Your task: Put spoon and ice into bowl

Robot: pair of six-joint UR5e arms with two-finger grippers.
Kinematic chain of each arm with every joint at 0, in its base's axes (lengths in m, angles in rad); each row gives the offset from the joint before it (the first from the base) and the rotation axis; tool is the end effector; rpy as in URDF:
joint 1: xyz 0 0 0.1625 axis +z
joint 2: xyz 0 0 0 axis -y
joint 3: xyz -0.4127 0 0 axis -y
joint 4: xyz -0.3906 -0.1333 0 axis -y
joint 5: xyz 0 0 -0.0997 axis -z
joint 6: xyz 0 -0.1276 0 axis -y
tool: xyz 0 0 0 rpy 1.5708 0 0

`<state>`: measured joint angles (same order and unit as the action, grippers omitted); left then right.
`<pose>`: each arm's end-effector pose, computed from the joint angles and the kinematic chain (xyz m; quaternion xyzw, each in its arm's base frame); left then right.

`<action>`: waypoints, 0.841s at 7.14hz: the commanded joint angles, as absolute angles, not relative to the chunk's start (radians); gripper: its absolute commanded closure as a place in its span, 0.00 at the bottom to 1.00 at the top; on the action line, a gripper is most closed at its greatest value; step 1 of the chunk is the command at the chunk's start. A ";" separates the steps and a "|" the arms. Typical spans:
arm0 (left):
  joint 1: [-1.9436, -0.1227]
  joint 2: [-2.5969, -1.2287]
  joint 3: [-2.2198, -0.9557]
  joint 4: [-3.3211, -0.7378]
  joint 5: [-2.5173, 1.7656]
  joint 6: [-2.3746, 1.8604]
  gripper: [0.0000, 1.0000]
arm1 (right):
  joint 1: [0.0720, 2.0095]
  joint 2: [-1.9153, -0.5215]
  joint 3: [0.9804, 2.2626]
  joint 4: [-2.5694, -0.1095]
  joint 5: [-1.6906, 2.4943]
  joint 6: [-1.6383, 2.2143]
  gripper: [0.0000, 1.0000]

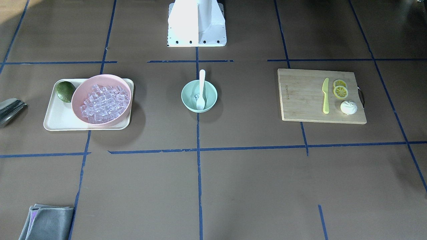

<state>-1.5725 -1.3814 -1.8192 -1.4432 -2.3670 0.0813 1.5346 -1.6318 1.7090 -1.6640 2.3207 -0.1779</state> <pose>-0.0428 -0.4055 0.6407 -0.0155 0.3884 0.0234 0.9211 0.0296 -0.4638 0.6393 0.0185 -0.3658 -0.0965 0.9255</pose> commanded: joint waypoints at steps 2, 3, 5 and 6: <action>-1.571 -1.378 -1.792 -1.445 -2.367 0.080 0.00 | 1.534 -1.632 1.707 -1.661 2.322 -0.179 0.00; -1.571 -1.378 -1.792 -1.445 -2.368 0.080 0.00 | 1.534 -1.632 1.707 -1.661 2.324 -0.178 0.00; -1.571 -1.378 -1.793 -1.443 -2.368 0.080 0.00 | 1.534 -1.632 1.704 -1.661 2.324 -0.178 0.00; -1.571 -1.378 -1.796 -1.443 -2.370 0.080 0.00 | 1.534 -1.632 1.704 -1.661 2.324 -0.178 0.00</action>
<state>-1.5712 -1.3775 -1.7942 -1.4437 -2.3688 0.0798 1.5340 -1.6321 1.7048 -1.6613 2.3236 -0.1780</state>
